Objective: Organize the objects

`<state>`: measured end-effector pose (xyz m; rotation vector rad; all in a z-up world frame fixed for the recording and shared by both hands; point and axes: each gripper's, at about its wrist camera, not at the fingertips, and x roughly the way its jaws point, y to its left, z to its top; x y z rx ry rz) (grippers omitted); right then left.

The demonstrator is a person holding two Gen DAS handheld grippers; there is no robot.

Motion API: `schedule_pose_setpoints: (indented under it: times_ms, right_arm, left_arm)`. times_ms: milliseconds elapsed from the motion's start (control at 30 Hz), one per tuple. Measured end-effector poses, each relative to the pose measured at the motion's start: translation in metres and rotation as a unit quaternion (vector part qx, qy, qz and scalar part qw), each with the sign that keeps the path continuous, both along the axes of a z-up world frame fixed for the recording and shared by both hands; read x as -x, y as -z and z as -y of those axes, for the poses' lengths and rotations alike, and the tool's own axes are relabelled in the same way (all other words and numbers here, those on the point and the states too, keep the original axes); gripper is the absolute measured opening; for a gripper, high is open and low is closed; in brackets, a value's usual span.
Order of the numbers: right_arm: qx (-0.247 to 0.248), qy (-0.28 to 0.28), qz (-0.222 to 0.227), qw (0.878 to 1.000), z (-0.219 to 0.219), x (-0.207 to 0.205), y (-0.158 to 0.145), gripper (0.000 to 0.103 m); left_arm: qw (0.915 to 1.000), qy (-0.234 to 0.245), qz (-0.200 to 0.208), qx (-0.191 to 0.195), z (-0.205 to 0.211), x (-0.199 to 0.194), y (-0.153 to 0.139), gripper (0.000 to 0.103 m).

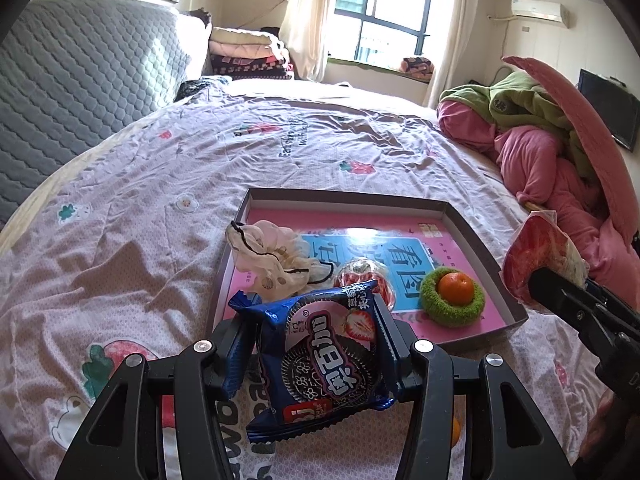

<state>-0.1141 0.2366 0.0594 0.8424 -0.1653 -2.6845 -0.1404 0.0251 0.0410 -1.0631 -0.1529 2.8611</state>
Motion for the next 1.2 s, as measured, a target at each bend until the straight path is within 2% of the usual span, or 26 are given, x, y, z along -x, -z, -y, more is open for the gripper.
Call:
schedule_pose_setpoints:
  times_ms: [533,1200]
  right_arm:
    - [-0.006,0.043,0.007,0.999,-0.022,0.017,0.009,0.059]
    - [-0.026,0.075,0.04,0.996,-0.039,0.032,0.034,0.059]
  left_arm:
    - [0.999,-0.042,-0.006,-0.014,0.047,0.017,0.0,0.055]
    - [0.9996,-0.025,0.009,0.008,0.024,0.033,0.026,0.055]
